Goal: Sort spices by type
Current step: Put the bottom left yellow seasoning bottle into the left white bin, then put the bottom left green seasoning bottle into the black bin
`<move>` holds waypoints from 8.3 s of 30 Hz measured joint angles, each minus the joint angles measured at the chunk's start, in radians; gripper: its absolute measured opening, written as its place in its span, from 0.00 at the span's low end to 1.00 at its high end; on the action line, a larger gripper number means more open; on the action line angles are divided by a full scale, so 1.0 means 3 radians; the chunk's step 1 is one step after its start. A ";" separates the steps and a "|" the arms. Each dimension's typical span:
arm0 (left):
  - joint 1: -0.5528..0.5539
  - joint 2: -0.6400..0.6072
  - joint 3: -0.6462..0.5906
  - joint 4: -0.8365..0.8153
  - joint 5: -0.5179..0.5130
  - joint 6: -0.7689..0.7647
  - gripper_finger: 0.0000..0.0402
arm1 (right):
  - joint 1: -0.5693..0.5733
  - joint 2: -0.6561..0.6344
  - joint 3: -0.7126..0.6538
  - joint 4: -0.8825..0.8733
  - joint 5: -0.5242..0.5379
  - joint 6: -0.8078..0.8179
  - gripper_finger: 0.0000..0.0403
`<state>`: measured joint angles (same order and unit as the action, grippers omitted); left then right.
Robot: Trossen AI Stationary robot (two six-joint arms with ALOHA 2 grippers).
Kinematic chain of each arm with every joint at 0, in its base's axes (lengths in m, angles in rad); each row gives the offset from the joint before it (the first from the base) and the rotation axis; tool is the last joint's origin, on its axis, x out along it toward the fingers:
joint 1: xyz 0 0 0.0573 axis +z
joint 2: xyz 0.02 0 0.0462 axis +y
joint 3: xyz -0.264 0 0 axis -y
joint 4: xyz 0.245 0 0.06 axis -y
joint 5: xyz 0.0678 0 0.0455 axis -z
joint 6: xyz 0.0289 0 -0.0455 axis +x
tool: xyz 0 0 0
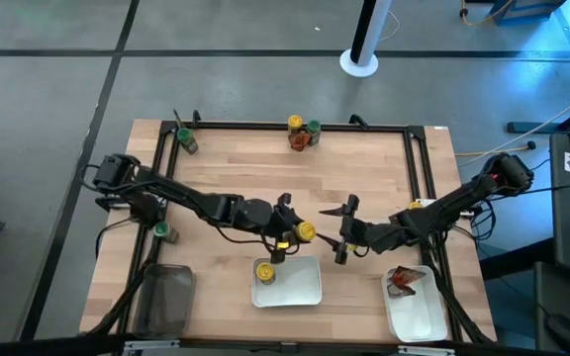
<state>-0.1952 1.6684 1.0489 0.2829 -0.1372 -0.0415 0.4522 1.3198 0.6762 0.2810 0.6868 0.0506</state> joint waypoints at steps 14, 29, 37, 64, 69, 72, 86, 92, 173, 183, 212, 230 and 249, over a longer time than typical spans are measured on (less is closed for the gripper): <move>-0.0011 0.0030 0.0000 0.0162 0.0000 0.0178 0.43 | -0.0002 -0.0187 0.0051 0.0031 -0.0093 -0.0030 0.71; -0.0013 0.0016 0.0000 0.0130 -0.0090 0.0254 0.43 | -0.0006 -0.0176 0.0058 0.0046 -0.0252 0.0066 0.71; -0.0004 0.0017 0.0003 0.0052 -0.0154 0.0253 0.43 | -0.0097 -0.0173 0.0069 0.0333 -0.0776 0.0090 0.81; -0.0048 0.0018 0.0003 0.0354 -0.0141 0.0304 0.43 | -0.0160 -0.0009 0.0156 0.0543 -0.0612 -0.0181 0.85; -0.0051 0.0018 -0.0001 0.0351 -0.0125 0.0328 0.43 | -0.0160 0.0069 0.0156 0.0589 -0.0642 -0.0149 0.85; -0.0051 0.0018 -0.0003 0.0349 -0.0119 0.0328 0.43 | -0.0205 0.0123 0.0156 0.0684 -0.0703 -0.0172 0.85; -0.0069 0.0024 -0.0005 0.0361 -0.0155 0.0335 0.43 | -0.0270 0.0123 0.0158 0.0628 -0.0957 -0.0173 0.59; -0.0066 0.0024 -0.0005 0.0365 -0.0150 0.0265 0.48 | -0.0268 0.0123 0.0159 0.0626 -0.0959 -0.0175 0.58; -0.0113 -0.0698 0.0000 -0.1685 -0.0159 -0.0485 0.61 | -0.0069 0.0698 0.0155 0.0437 -0.1706 0.0100 0.84; -0.0112 -0.0698 0.0000 -0.1732 -0.0159 -0.0560 0.61 | -0.0068 -0.0120 0.0155 -0.0256 -0.1142 -0.0035 0.82; 0.0133 -0.0697 0.0741 -0.4622 -0.0626 -0.1496 0.59 | -0.0069 -0.0367 0.0155 -0.0506 0.0008 -0.0537 0.82; -0.0362 -0.0698 0.0942 -0.6177 0.0115 -0.2353 0.58 | -0.0069 -0.0367 0.0155 -0.0519 -0.0020 -0.0548 0.82; -0.0815 -0.0697 0.0942 -0.5958 -0.0028 -0.2485 0.61 | -0.0069 -0.0367 0.0155 -0.0582 -0.0056 -0.0548 0.82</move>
<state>-0.4397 1.4593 1.3315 -1.5044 -0.1455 -0.7870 0.4316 1.2098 0.7227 0.1065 0.6701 -0.1139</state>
